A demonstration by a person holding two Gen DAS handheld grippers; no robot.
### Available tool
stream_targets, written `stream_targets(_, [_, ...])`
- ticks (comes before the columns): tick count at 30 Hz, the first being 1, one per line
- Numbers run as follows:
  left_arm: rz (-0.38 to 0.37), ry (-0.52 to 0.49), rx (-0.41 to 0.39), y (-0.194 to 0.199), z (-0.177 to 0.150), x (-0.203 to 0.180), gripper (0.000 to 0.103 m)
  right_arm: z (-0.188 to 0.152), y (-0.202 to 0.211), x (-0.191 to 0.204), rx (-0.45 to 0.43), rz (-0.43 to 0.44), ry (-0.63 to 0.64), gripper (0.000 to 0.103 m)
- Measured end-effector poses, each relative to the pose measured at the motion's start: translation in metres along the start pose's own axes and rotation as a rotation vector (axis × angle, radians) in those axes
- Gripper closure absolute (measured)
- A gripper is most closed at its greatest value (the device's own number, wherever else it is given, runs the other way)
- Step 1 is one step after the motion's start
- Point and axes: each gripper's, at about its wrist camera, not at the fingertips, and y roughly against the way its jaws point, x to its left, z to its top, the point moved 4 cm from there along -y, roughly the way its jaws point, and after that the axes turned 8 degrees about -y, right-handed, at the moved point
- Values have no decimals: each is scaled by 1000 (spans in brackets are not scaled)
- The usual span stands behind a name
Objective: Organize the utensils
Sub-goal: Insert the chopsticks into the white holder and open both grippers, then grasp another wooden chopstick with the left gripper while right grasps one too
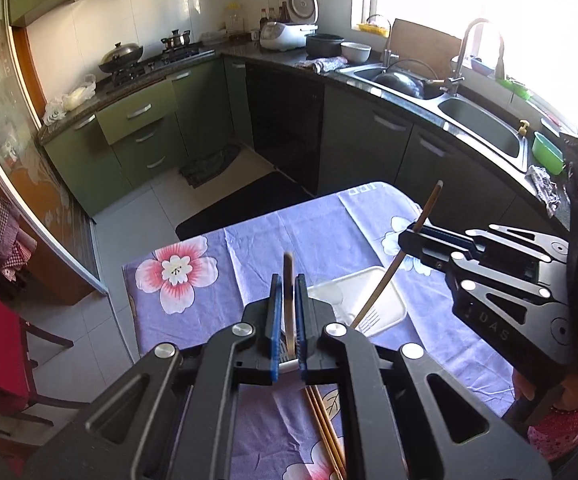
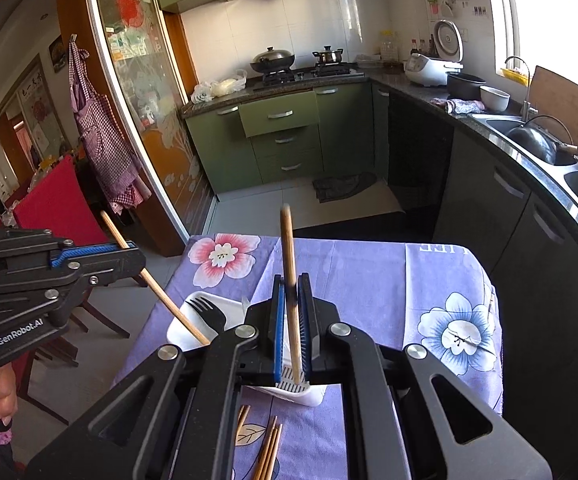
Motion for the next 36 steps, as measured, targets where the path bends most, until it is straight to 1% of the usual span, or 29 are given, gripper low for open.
stream_targets(2, [7, 5, 14, -5, -5, 2, 88, -5, -1, 0, 0, 3, 0, 94])
stream_targets(4, [4, 11, 15, -3, -8, 4, 82, -7, 8, 0, -16, 5, 7, 94])
stream_targets(6, [8, 11, 0, 5, -10, 3, 71, -10, 23, 3, -39, 16, 12, 93])
stream_targets(7, [9, 9, -10, 10, -13, 2, 68, -13, 32, 4, -51, 25, 13, 93])
stream_targets(8, [8, 6, -17, 15, -16, 1, 66, -17, 42, 4, -63, 33, 15, 89])
stream_targets(9, [7, 3, -19, 18, -20, 0, 66, -22, 53, 4, -75, 39, 15, 88])
stream_targets(12, [-13, 6, 18, 15, -47, -6, 66, -51, 80, -2, -93, 58, 11, 88])
stream_targets(14, [-33, 22, 91, -3, -76, -10, 66, -79, 92, -11, -93, 64, -5, 88])
stream_targets(15, [-48, 28, 136, -16, -91, -13, 66, -95, 96, -18, -97, 59, -18, 86])
stream_targets(16, [-58, 32, 177, -28, -107, -17, 66, -112, 100, -25, -100, 51, -32, 79])
stream_targets(17, [-63, 34, 217, -41, -123, -21, 66, -129, 101, -33, -99, 42, -50, 75])
stream_targets(20, [-102, 52, 326, -80, -163, -32, 66, -178, 96, -58, -61, 36, -127, 75])
stream_targets(22, [-112, 71, 376, -101, -179, -37, 66, -204, 91, -72, -27, 55, -186, 75])
stream_targets(24, [-109, 80, 397, -114, -188, -39, 69, -224, 88, -85, -1, 72, -236, 75])
stream_targets(26, [-108, 81, 402, -121, -190, -43, 70, -237, 86, -96, 12, 84, -272, 75])
stream_targets(29, [-66, 65, 406, -125, -190, -46, 71, -251, 85, -107, 20, 101, -315, 75])
stream_targets(31, [-55, 58, 418, -128, -191, -48, 75, -258, 85, -112, 23, 110, -333, 74])
stream_targets(35, [-34, 47, 441, -134, -191, -51, 82, -257, 83, -111, 29, 130, -350, 74])
stream_targets(36, [-33, 46, 447, -136, -192, -52, 82, -255, 82, -110, 30, 135, -351, 74])
